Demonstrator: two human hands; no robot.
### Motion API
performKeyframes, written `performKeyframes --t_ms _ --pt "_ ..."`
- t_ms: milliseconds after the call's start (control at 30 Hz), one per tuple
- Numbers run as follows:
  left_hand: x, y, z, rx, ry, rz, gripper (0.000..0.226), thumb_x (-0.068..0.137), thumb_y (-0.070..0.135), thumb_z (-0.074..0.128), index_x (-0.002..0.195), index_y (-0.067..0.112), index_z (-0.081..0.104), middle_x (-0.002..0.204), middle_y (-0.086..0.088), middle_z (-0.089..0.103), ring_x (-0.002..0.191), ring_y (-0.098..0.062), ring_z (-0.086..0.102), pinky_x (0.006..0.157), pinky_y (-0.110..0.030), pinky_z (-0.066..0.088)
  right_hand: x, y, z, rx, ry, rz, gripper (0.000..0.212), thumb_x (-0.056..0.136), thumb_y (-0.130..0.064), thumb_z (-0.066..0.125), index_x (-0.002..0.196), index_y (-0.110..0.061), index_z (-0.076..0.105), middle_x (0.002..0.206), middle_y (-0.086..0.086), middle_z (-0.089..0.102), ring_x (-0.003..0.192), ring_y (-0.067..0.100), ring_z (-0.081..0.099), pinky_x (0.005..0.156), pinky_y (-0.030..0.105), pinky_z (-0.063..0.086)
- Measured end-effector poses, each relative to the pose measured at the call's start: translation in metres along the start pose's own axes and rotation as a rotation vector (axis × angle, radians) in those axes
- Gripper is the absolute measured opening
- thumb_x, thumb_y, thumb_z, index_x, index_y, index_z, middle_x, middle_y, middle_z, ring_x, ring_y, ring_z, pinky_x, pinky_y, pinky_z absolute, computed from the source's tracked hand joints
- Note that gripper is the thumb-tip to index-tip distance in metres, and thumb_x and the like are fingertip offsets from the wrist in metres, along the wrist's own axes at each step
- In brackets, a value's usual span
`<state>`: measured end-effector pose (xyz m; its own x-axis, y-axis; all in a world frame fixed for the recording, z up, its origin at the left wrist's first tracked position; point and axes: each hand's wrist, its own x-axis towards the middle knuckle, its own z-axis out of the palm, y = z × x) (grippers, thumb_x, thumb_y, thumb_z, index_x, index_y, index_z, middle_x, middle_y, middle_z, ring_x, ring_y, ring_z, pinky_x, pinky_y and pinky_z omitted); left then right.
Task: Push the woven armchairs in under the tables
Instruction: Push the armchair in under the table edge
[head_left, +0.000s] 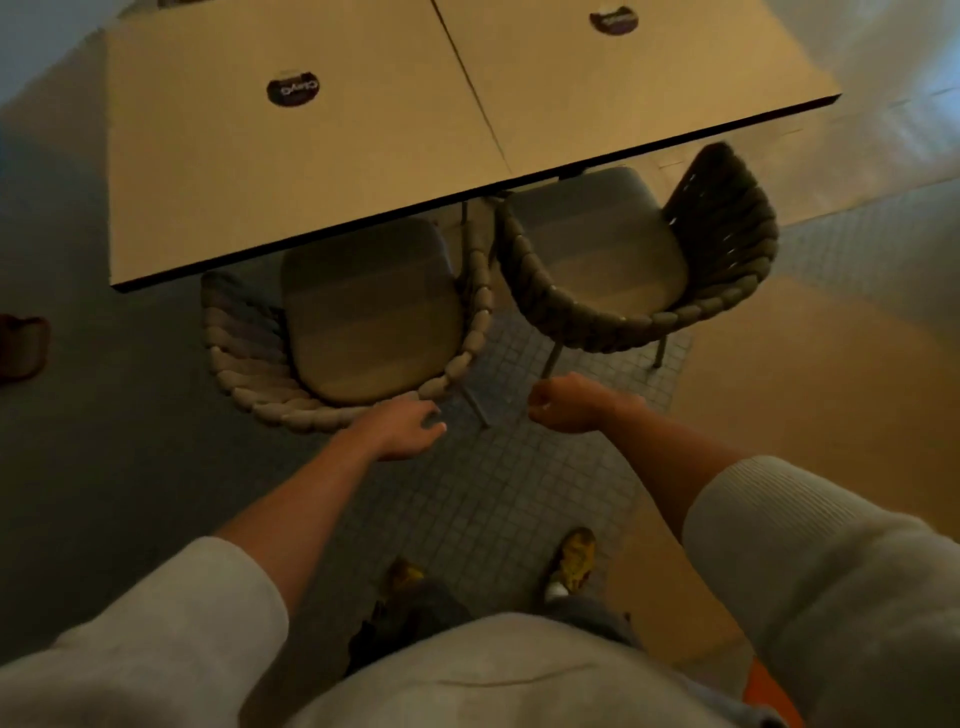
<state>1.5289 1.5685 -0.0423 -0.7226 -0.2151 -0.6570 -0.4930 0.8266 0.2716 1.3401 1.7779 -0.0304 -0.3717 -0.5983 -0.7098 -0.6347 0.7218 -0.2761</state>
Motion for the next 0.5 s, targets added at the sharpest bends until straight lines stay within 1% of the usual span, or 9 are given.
performKeyframes --t_ms 67,100,167,200,300,367,400,433,500 --pt "0.011 0.038 -0.011 -0.101 0.022 -0.006 0.048 0.099 0.050 0.054 0.134 0.020 0.064 0.136 -0.011 0.066 0.123 -0.031 0.062 0.103 -0.042 0.050 -0.011 0.038 -0.014 0.052 0.047 0.001 0.042 0.101 -0.044 0.054 0.135 -0.021 0.064 0.131 0.003 0.065 0.124 0.025 0.060 0.104 0.044 0.050" --pt "0.017 0.056 -0.017 -0.159 0.041 -0.013 0.046 0.100 0.049 0.055 0.133 0.019 0.065 0.134 -0.010 0.067 0.122 -0.029 0.063 0.103 -0.042 0.051 -0.016 0.056 -0.022 0.065 0.077 -0.011 0.039 0.102 -0.042 0.055 0.131 -0.019 0.066 0.124 0.001 0.064 0.121 0.023 0.060 0.101 0.040 0.050" --pt "0.026 0.094 -0.028 -0.272 0.101 -0.026 0.044 0.101 0.048 0.057 0.134 0.021 0.064 0.137 -0.008 0.066 0.123 -0.027 0.062 0.105 -0.040 0.050 -0.022 0.096 -0.040 0.088 0.153 -0.033 0.027 0.102 -0.037 0.056 0.118 -0.019 0.069 0.108 -0.003 0.059 0.112 0.020 0.061 0.089 0.035 0.046" --pt "0.031 0.114 -0.032 -0.329 0.135 -0.034 0.043 0.101 0.047 0.057 0.135 0.022 0.065 0.138 -0.006 0.065 0.124 -0.027 0.061 0.105 -0.039 0.049 -0.023 0.118 -0.048 0.104 0.190 -0.034 0.023 0.102 -0.036 0.058 0.111 -0.019 0.069 0.105 -0.003 0.059 0.108 0.021 0.062 0.084 0.034 0.044" --pt "0.044 0.153 -0.040 -0.462 0.213 -0.064 0.040 0.103 0.044 0.056 0.134 0.022 0.066 0.138 -0.005 0.064 0.126 -0.025 0.059 0.102 -0.032 0.045 -0.023 0.161 -0.071 0.154 0.237 0.024 0.026 0.098 -0.042 0.059 0.110 -0.021 0.069 0.104 0.000 0.063 0.101 0.021 0.063 0.083 0.036 0.049" --pt "0.055 0.177 -0.042 -0.554 0.238 -0.095 0.037 0.103 0.040 0.056 0.132 0.020 0.067 0.133 -0.004 0.065 0.119 -0.020 0.059 0.096 -0.027 0.042 -0.023 0.187 -0.088 0.193 0.235 0.067 0.027 0.098 -0.047 0.057 0.109 -0.025 0.067 0.101 0.000 0.064 0.097 0.019 0.062 0.083 0.037 0.052" --pt "0.060 0.187 -0.043 -0.591 0.248 -0.112 0.035 0.103 0.040 0.057 0.129 0.021 0.068 0.129 -0.003 0.066 0.115 -0.018 0.059 0.095 -0.027 0.042 -0.020 0.198 -0.095 0.214 0.246 0.066 0.029 0.097 -0.050 0.057 0.108 -0.025 0.067 0.100 -0.001 0.066 0.093 0.017 0.063 0.080 0.035 0.052" --pt "0.064 0.193 -0.044 -0.627 0.257 -0.128 0.033 0.101 0.043 0.058 0.125 0.024 0.070 0.126 -0.001 0.067 0.113 -0.017 0.060 0.097 -0.028 0.045 -0.019 0.205 -0.103 0.234 0.261 0.061 0.030 0.096 -0.050 0.058 0.107 -0.025 0.068 0.098 -0.002 0.067 0.090 0.014 0.063 0.074 0.032 0.051" --pt "0.081 0.197 -0.046 -0.672 0.275 -0.176 0.032 0.089 0.058 0.059 0.110 0.037 0.070 0.120 0.002 0.071 0.111 -0.019 0.066 0.104 -0.039 0.051 -0.013 0.220 -0.118 0.300 0.288 0.062 0.024 0.096 -0.045 0.061 0.106 -0.024 0.067 0.096 -0.002 0.069 0.085 0.009 0.064 0.064 0.025 0.045"
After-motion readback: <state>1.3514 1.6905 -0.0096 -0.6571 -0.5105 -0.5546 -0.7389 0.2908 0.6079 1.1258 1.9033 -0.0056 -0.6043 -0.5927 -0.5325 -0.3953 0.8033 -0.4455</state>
